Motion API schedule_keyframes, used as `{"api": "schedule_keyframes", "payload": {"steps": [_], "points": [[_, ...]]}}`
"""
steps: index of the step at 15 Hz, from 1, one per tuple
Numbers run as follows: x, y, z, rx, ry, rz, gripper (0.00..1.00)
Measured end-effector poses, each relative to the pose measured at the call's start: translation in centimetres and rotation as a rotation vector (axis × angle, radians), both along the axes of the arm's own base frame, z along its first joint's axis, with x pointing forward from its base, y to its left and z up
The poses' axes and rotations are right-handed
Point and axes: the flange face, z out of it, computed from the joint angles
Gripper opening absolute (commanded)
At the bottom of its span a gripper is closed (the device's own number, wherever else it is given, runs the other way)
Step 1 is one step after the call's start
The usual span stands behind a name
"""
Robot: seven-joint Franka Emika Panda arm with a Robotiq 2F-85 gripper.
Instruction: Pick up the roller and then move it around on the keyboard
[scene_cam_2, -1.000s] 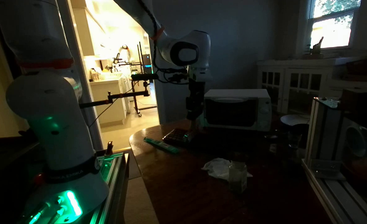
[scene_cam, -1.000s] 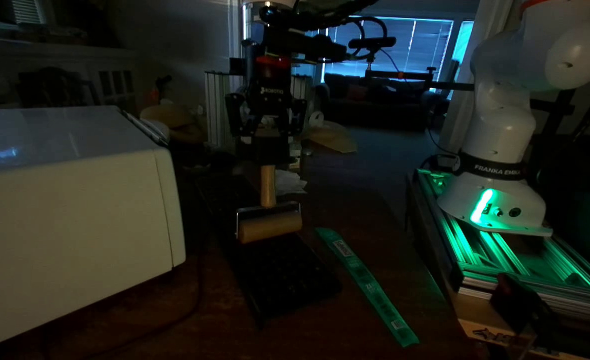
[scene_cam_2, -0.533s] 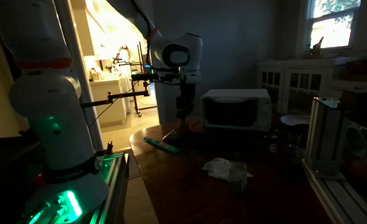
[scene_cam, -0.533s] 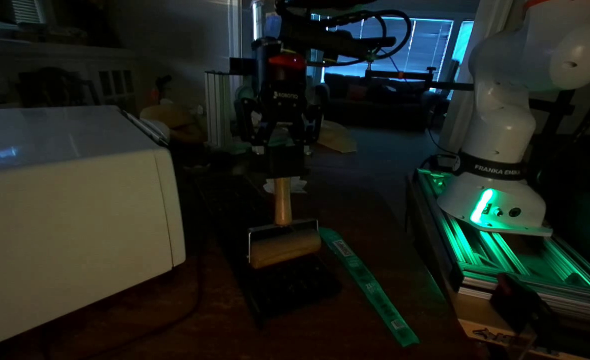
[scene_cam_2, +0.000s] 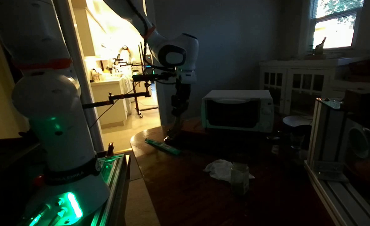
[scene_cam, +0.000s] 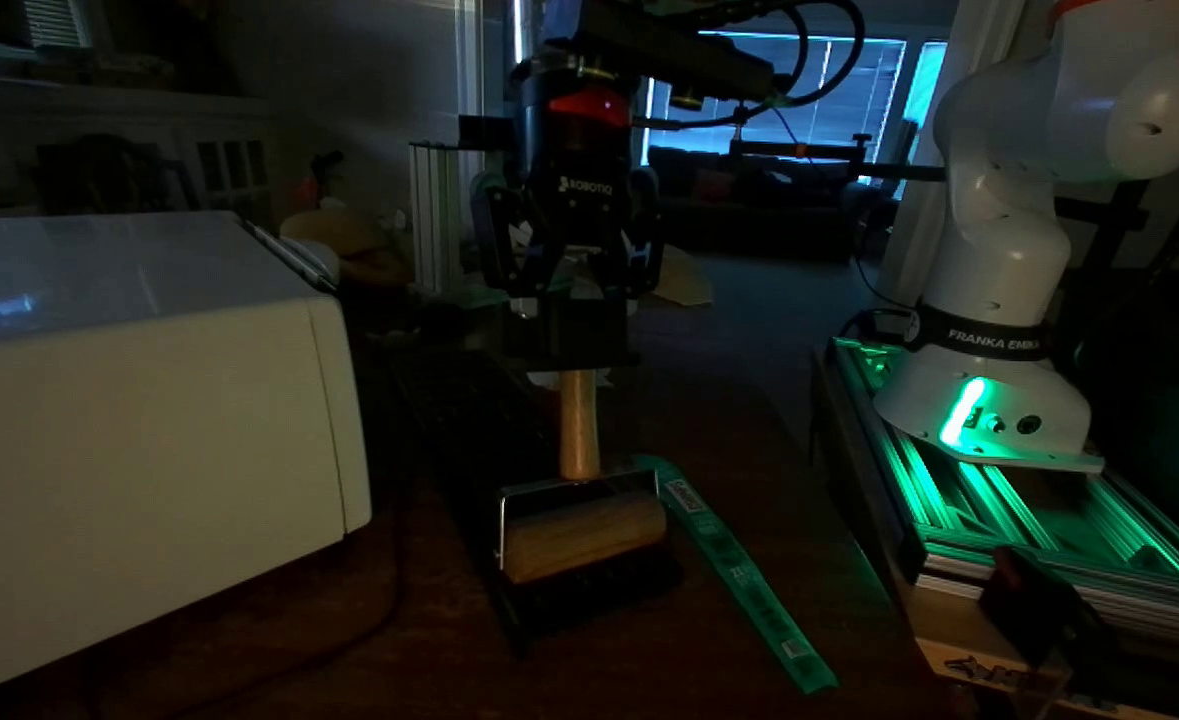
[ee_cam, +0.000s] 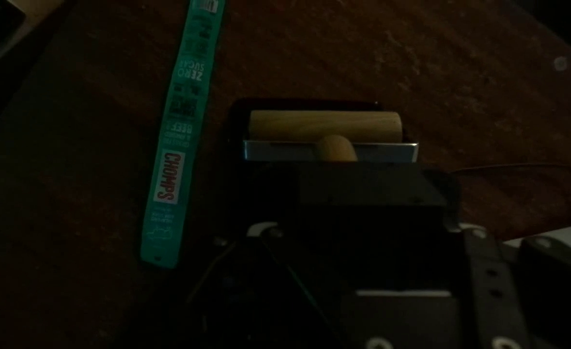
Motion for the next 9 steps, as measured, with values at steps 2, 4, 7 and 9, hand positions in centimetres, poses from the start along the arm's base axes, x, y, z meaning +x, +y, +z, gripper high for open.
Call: {"api": "schedule_keyframes", "payload": {"steps": [2, 4, 7, 9], "points": [[-0.2, 0.0, -0.2, -0.001, 0.004, 0.001, 0.33], [-0.3, -0.3, -0.6, -0.008, 0.013, -0.003, 0.33], [-0.3, -0.9, -1.4, -0.014, 0.029, -0.014, 0.33], [-0.1, -1.1, -1.5, -0.015, 0.032, -0.021, 0.33]]}}
